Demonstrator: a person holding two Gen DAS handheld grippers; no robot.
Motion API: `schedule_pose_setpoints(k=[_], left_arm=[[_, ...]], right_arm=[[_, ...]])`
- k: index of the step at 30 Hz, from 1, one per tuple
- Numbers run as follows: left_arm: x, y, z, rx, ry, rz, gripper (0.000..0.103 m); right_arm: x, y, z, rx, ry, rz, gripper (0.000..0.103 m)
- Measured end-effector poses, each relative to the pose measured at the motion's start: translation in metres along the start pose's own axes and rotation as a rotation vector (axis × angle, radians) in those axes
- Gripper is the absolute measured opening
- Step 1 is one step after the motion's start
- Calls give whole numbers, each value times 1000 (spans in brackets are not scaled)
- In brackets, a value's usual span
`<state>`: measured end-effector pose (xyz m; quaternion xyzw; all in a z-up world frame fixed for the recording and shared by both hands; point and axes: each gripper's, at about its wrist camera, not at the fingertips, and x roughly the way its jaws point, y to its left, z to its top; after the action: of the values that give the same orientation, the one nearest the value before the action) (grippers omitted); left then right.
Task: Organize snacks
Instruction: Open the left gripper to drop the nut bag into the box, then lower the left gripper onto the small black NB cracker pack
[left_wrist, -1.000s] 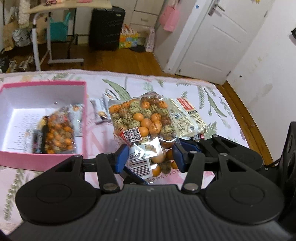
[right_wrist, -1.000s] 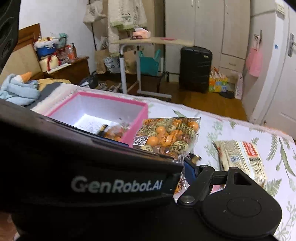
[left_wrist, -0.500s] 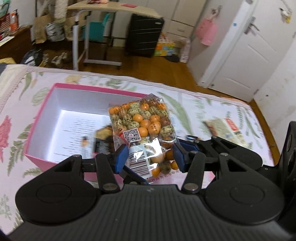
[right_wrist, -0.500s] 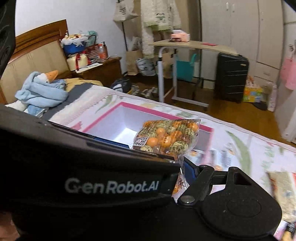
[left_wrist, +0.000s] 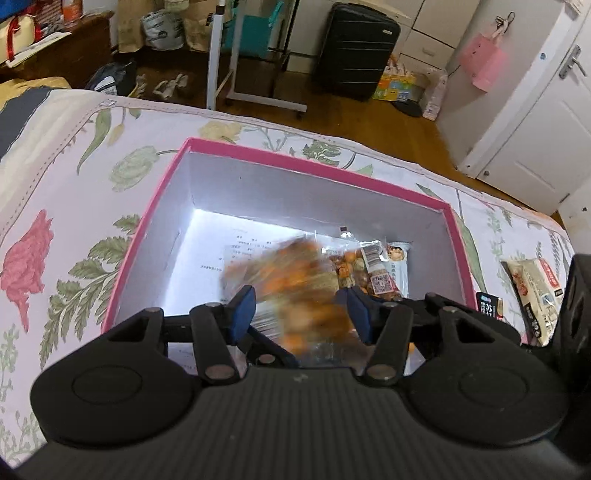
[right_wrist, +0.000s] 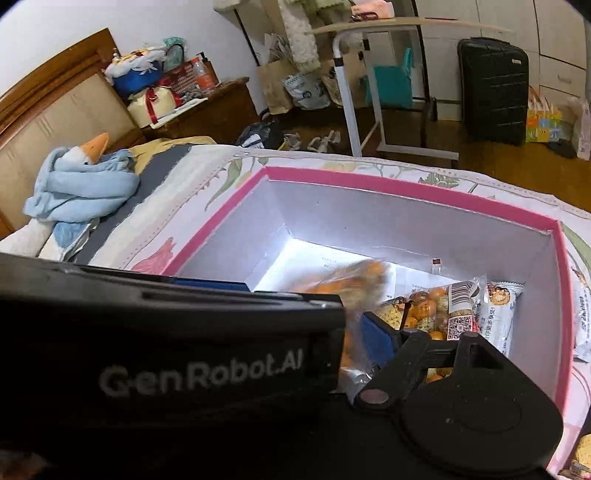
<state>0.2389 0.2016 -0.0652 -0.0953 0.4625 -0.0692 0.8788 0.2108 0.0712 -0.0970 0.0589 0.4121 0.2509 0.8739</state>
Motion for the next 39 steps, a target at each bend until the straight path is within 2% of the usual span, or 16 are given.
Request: schedule_pose_setpoints(k=[7,13,17,20,22,23,24,26,28,31,35,39], left_arm=[[-18,-9,-10,-7,-28,8,55],[-56,-41,-16,60,-68,-7,55],[-78,-75,-18,150,-72,4,55],[-93,-98,-19,195,-70,1,55],[-100,-115,-21,226,-72,-14,58],[-102,-125,-23,241,-76,-23,60],[-103,-135,-24,253,-80,-33,60],[-101,-154,-27,272,-79,-48,61],[-92,-175,-30,292,-71,-72,61],[-72,-204,-35,315,-41,-121,59],[-34,-241,-39,293,29,-194,57],[2,-260,-46,277,60,-217,57]], right_arm=[[-34,-10,-1,-69,3,12,81],[-110,-45,-11,-118,-37,15,82],[-162,-77,-20,-126,-101,74,81],[-191,-98,-26,-138,-132,40,81],[-207,-114,-32,-148,-190,24,82],[-213,-120,-35,-163,-220,6,82],[-217,-125,-38,-193,-243,-50,82],[-218,-135,-42,-238,-223,-140,82],[-217,-149,-46,-236,-200,-181,82],[-214,-170,-51,-197,-165,-185,81],[-201,-196,-58,-165,-178,-236,81],[-184,-228,-68,-80,-140,-207,81]])
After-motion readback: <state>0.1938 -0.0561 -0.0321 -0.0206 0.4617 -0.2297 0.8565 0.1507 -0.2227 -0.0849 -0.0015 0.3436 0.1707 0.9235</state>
